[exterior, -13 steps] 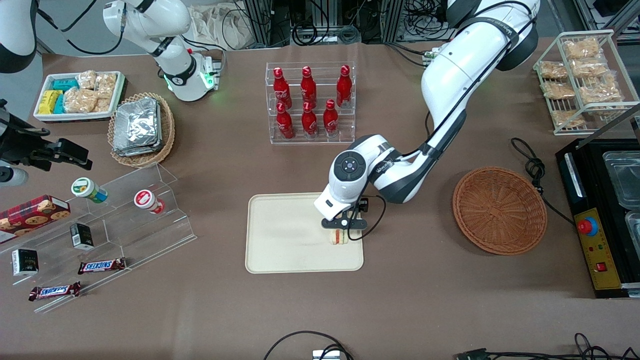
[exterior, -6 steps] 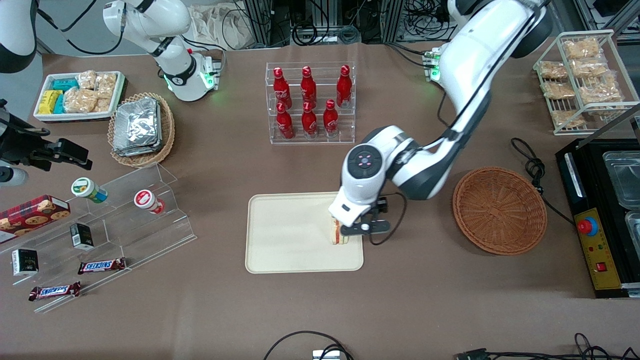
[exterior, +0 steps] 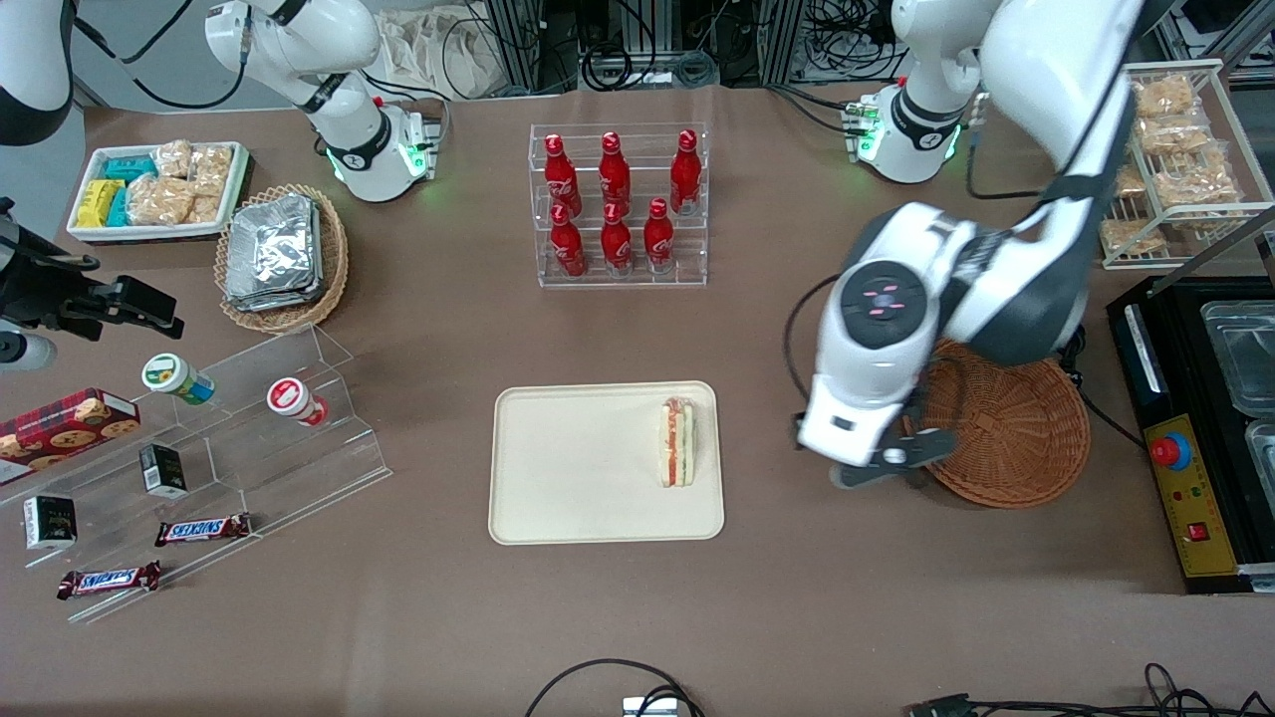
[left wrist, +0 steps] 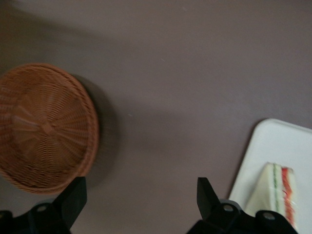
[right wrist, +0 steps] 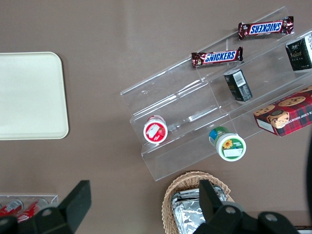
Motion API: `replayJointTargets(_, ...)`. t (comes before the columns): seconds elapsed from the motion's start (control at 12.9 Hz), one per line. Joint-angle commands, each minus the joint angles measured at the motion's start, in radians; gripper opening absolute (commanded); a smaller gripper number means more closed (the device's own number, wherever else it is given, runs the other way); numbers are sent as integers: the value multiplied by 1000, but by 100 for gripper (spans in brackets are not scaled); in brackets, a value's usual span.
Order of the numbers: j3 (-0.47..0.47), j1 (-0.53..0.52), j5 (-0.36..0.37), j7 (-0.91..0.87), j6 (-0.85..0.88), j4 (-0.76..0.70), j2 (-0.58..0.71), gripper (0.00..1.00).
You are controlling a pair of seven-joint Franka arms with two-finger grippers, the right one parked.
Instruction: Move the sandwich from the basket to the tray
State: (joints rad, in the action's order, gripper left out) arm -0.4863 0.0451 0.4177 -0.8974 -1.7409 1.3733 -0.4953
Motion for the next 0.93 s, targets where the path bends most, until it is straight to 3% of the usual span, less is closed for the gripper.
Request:
replayJointTargets(0.0,-8,-91,-11,113,64,35,102,100)
replayJointTargets(0.47,-9,-281,-167,406,150,29,234,100)
replayJointTargets(0.7,-6,-312,-172,516,165,35,257,100)
replayJointTargets(0.85,94,-285,-210,691,169,84,323,100)
